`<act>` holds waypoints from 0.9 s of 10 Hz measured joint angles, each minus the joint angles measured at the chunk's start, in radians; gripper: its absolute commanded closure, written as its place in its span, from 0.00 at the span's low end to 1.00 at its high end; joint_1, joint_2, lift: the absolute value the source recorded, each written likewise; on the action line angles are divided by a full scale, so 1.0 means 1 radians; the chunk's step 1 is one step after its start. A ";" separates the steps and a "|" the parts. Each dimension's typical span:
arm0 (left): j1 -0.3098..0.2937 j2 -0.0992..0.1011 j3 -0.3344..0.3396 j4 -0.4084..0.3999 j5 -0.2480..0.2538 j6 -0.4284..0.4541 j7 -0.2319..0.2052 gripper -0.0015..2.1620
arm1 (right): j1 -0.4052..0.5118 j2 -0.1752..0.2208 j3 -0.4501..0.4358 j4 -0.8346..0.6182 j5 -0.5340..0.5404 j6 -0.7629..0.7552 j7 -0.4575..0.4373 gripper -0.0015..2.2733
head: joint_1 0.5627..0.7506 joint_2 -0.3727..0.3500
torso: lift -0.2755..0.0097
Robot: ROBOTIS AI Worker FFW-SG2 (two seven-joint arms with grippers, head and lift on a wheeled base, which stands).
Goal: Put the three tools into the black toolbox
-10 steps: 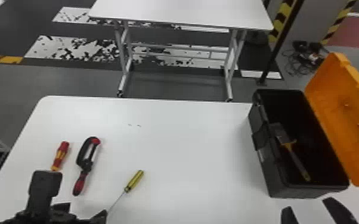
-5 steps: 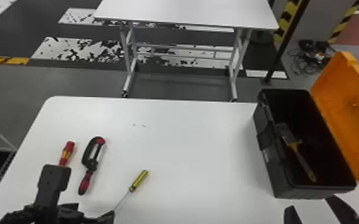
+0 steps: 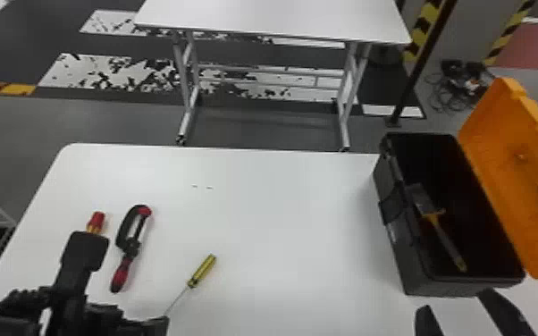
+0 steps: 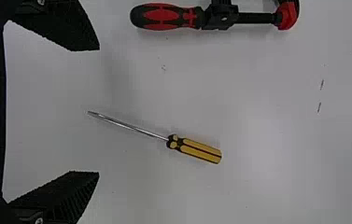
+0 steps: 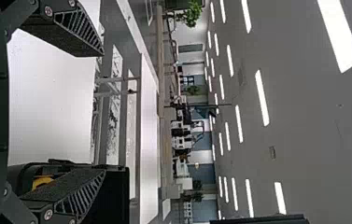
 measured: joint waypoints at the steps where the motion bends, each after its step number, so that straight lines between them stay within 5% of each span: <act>1: -0.023 0.006 -0.017 0.022 -0.017 0.011 -0.019 0.02 | 0.001 0.000 -0.001 -0.002 0.000 -0.001 0.000 0.05 | 0.70 0.45 | 0.79; 5: -0.171 0.037 -0.124 0.163 -0.051 0.025 -0.074 0.02 | 0.008 0.001 0.002 -0.014 0.028 0.012 -0.001 0.05 | 0.70 0.42 | 0.79; 9: -0.361 0.071 -0.335 0.388 -0.081 0.014 -0.095 0.02 | 0.019 0.007 -0.010 -0.021 0.041 0.029 -0.001 0.05 | 0.70 0.35 | 0.79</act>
